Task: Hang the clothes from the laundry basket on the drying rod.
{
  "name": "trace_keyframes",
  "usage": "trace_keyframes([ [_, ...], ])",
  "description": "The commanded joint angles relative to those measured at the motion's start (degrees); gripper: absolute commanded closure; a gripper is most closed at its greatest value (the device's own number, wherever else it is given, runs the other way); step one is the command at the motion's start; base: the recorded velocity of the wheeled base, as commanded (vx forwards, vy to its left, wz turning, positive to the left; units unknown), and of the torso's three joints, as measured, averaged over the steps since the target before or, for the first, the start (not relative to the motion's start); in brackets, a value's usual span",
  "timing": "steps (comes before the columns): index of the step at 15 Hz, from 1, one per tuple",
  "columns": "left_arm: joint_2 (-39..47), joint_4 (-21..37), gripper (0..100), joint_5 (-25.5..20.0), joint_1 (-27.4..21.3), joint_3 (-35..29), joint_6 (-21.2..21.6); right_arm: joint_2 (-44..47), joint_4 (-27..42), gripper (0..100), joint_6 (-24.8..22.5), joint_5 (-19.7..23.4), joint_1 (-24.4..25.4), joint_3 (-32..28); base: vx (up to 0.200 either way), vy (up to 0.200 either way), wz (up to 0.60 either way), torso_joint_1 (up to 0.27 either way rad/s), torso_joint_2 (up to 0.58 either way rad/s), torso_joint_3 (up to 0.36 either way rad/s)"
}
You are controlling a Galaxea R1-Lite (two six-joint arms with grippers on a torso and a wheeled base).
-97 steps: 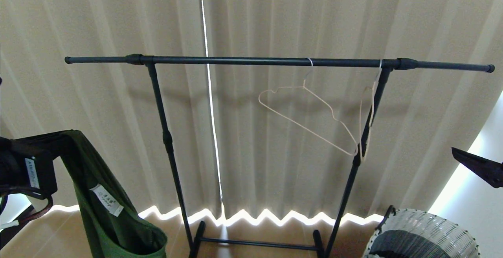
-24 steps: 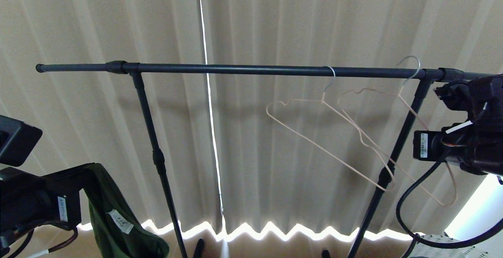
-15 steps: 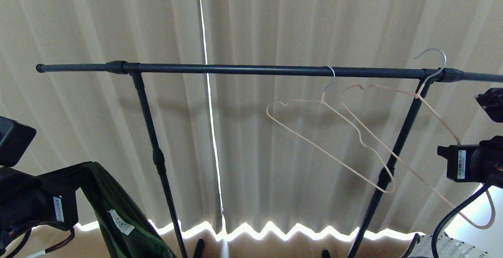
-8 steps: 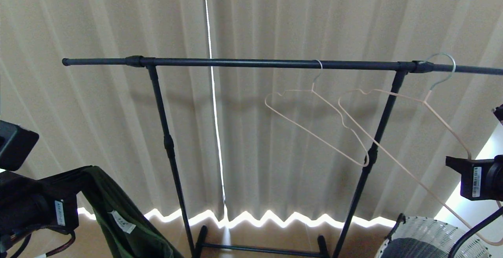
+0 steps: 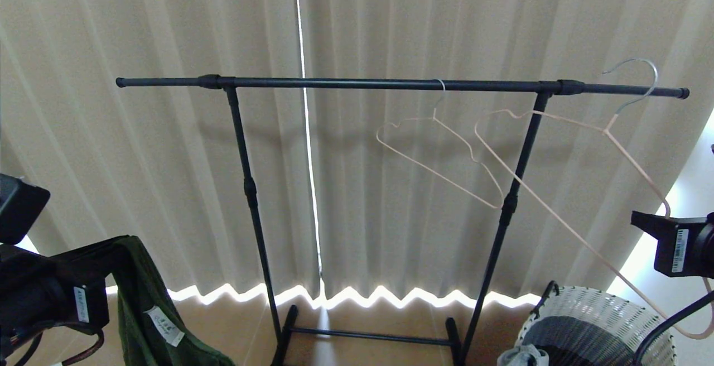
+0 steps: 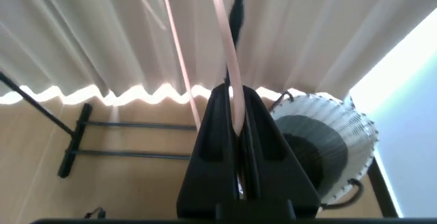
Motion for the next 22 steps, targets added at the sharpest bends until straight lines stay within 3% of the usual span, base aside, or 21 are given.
trace_keyframes([
  [1,0.3,-0.1,100,-0.1,-0.1,-0.4,-0.3,-0.1,-4.1,100,-0.2,1.6,4.2,0.0,0.000,0.000,0.00,0.000,0.00,0.000],
  [3,0.3,0.0,100,-0.2,-0.2,-0.7,-0.4,0.0,-4.8,100,-0.2,3.8,6.7,-0.2,0.000,0.000,0.00,0.000,0.00,0.000],
  [7,3.7,2.4,100,0.5,-0.1,-7.0,-1.1,1.8,-8.5,100,-1.2,8.4,12.0,0.0,0.000,0.000,0.00,0.000,0.00,0.000],
  [9,7.0,6.4,100,1.3,-0.4,-12.8,-4.4,4.1,-8.7,100,-1.8,10.5,14.5,0.4,0.000,0.000,0.00,0.000,0.00,0.000],
  [16,20.9,8.0,100,14.3,-8.7,-25.8,-13.8,8.1,-10.4,100,-1.6,13.7,21.3,0.1,0.000,0.000,0.00,0.000,0.00,0.000],
  [19,26.0,7.9,100,17.1,-9.4,-30.4,-18.3,8.7,-13.5,100,-1.7,16.8,25.6,0.2,0.000,0.000,0.00,0.000,0.00,0.000],
  [22,28.6,7.6,100,17.9,-9.6,-32.2,-19.4,10.2,-14.2,100,-1.8,18.5,27.8,0.0,0.000,0.000,0.00,0.000,0.00,0.000],
])
